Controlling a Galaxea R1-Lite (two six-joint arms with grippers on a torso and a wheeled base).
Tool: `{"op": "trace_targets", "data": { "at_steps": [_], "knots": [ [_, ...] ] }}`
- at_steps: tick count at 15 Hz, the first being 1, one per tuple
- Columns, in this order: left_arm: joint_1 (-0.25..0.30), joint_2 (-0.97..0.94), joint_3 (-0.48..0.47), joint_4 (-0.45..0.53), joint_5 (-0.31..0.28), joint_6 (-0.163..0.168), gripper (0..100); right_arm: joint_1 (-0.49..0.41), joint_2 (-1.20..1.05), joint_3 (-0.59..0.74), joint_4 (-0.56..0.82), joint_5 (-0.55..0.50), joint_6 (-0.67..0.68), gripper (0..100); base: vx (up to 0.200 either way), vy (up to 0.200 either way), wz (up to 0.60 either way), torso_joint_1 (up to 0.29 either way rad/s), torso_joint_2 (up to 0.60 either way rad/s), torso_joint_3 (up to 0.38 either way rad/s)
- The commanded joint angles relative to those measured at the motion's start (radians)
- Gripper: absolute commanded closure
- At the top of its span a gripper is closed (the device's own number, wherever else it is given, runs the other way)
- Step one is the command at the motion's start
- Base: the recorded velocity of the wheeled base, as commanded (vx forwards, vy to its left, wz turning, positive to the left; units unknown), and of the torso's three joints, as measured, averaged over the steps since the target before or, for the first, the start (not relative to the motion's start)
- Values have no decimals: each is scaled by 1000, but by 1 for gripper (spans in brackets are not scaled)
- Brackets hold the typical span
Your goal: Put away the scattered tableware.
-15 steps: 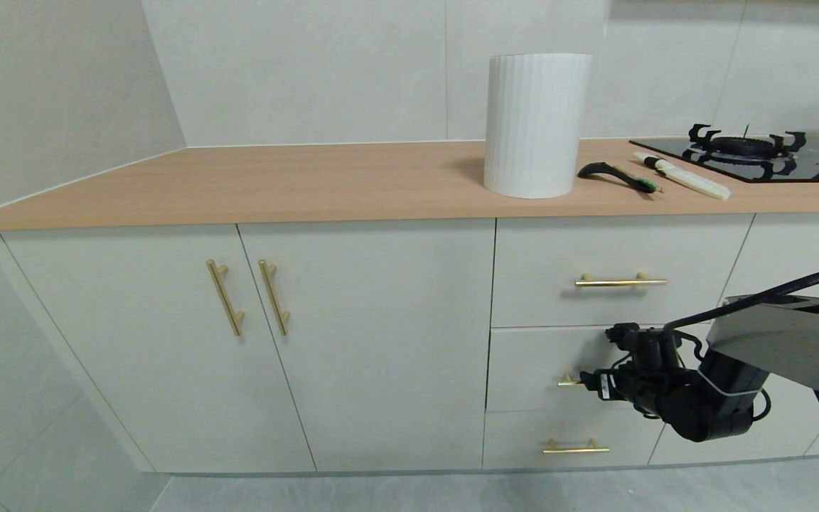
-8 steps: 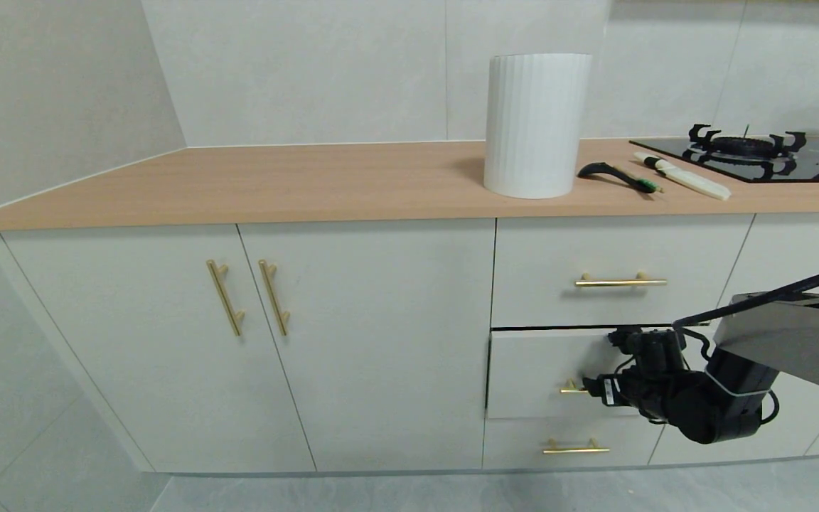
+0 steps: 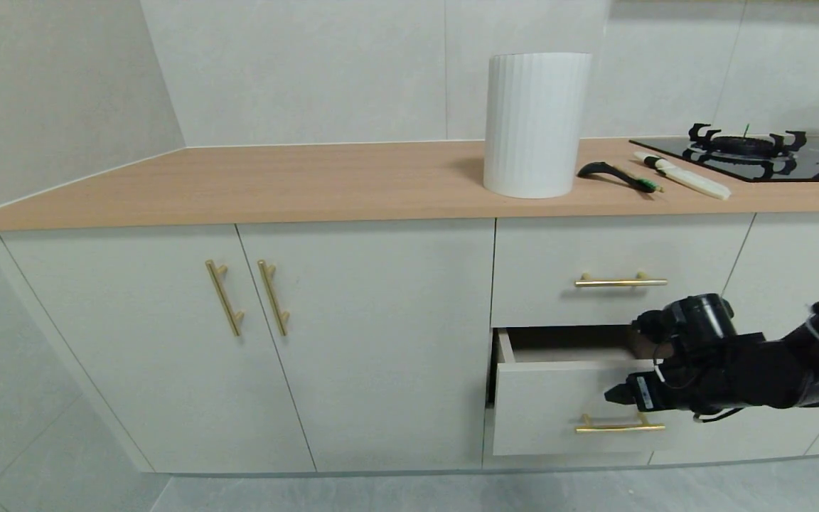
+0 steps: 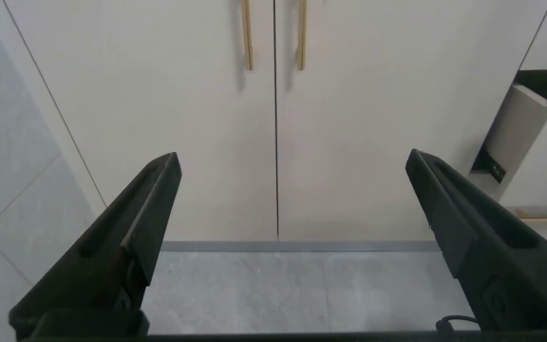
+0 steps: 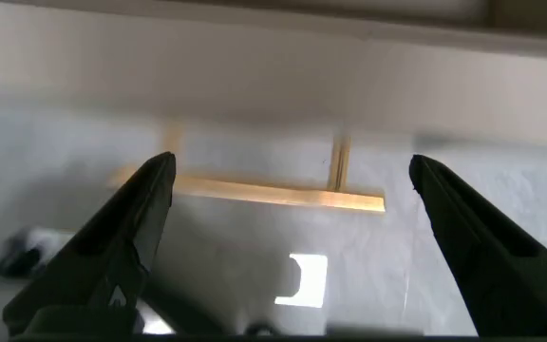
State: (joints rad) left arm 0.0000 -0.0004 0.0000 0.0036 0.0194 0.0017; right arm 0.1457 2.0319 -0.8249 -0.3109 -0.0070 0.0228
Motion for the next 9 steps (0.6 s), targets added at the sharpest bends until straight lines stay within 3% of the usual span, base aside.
{"op": "trace_targets", "data": {
  "at_steps": [1,4,9],
  "knots": [
    [0,0,0,1,1,0,0,26,-289,-11,116,35,3,0,0,0,0,0,0,0],
    [0,0,0,-1,1,0,0,28,-274,-26,91,28,13,0,0,0,0,0,0,0],
    [0,0,0,1,1,0,0,26,-48,-19,-125,-51,36,0,0,0,0,0,0,0]
  ]
}}
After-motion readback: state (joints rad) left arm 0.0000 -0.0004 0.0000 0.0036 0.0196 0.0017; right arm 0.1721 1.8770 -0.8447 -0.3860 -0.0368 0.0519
